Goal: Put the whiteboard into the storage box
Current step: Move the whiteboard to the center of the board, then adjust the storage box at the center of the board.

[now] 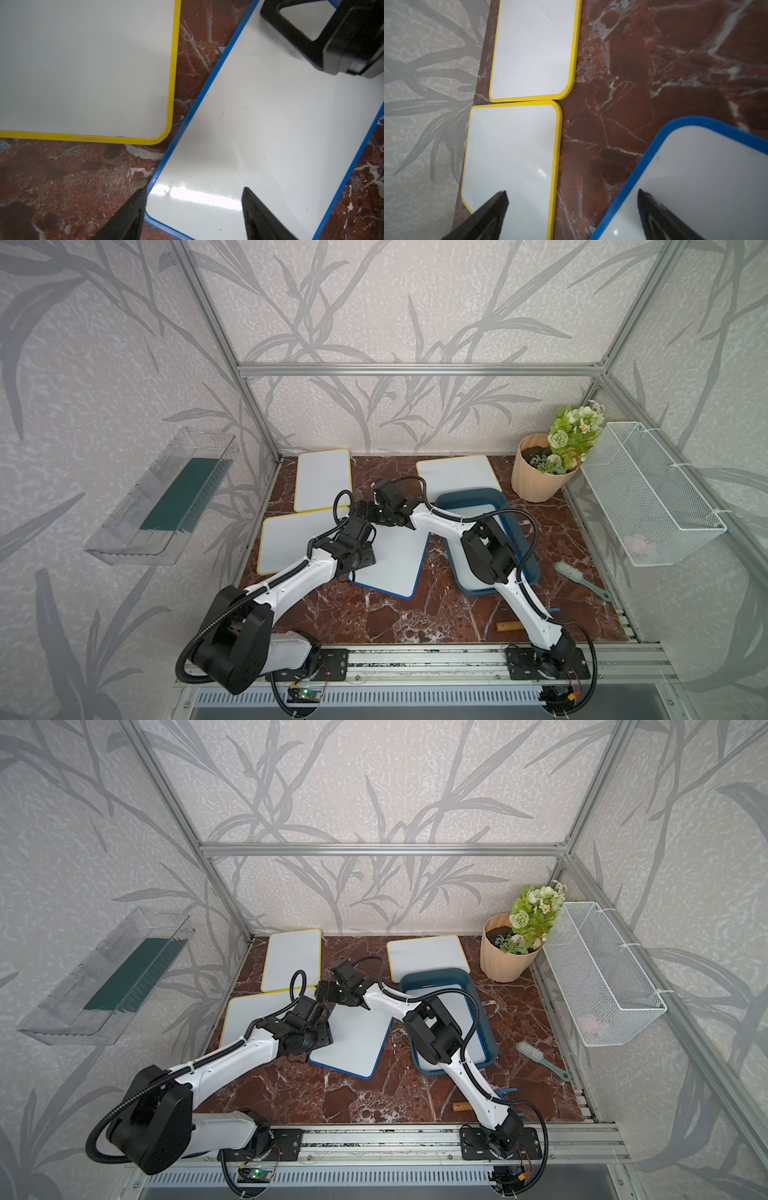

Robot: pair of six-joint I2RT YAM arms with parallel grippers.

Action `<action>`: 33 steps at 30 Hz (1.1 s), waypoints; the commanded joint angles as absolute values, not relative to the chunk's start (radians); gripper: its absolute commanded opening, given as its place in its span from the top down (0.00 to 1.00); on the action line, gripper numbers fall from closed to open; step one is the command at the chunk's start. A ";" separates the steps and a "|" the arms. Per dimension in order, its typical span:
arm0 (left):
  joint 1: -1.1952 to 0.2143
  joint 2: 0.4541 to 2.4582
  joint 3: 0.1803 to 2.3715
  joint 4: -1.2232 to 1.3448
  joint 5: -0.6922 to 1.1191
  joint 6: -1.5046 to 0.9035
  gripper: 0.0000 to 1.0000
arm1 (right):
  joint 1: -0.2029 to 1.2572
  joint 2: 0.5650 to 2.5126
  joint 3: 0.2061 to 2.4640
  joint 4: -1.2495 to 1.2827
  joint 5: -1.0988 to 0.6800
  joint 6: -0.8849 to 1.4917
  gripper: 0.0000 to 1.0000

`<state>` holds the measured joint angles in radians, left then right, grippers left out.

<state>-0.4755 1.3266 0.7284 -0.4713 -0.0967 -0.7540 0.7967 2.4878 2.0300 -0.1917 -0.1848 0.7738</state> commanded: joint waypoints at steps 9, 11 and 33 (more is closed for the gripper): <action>-0.492 1.431 0.786 -0.412 -0.084 -0.702 0.28 | 0.732 2.161 1.764 -0.265 -0.065 0.574 0.01; -0.495 1.448 0.806 -0.410 -0.090 -0.687 0.28 | 0.732 2.091 1.680 -0.272 -0.020 0.581 0.01; -0.493 1.638 0.919 -0.248 -0.227 -0.511 0.25 | 0.827 1.870 1.143 -0.135 0.260 0.992 0.01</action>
